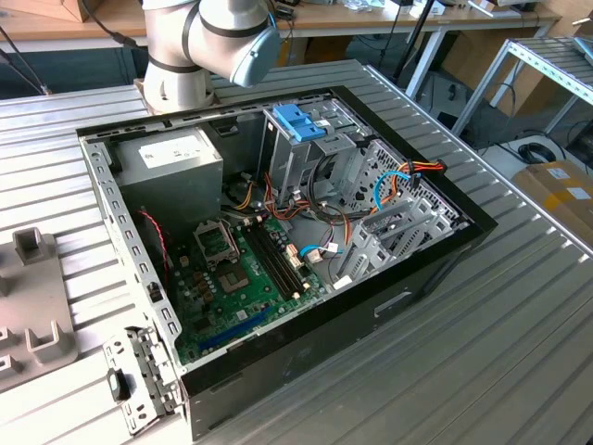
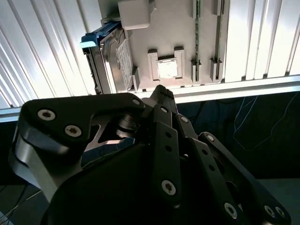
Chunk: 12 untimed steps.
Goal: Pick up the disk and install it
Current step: 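Pick up the disk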
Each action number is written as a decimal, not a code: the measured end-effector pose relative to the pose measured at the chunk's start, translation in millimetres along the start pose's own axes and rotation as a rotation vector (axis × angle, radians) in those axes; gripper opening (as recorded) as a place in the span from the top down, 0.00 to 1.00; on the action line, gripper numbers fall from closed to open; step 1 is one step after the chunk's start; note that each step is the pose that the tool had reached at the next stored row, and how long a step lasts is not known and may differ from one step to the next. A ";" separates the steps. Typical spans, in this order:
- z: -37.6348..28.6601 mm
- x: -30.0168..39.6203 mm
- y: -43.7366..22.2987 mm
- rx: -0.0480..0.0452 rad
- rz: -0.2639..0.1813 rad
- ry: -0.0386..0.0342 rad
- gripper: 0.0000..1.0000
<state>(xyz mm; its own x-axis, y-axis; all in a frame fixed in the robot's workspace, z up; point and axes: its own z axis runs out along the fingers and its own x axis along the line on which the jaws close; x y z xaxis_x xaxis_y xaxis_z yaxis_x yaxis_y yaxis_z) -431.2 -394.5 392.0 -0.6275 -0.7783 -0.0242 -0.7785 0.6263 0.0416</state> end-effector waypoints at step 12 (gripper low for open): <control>0.0 0.0 0.0 -0.0019 -0.083 0.0036 0.90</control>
<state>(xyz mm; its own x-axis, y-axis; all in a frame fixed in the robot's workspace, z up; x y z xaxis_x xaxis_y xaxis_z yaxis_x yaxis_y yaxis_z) -431.2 -394.5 392.0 -0.5608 -0.8276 -0.0240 -0.8277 0.5597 0.0415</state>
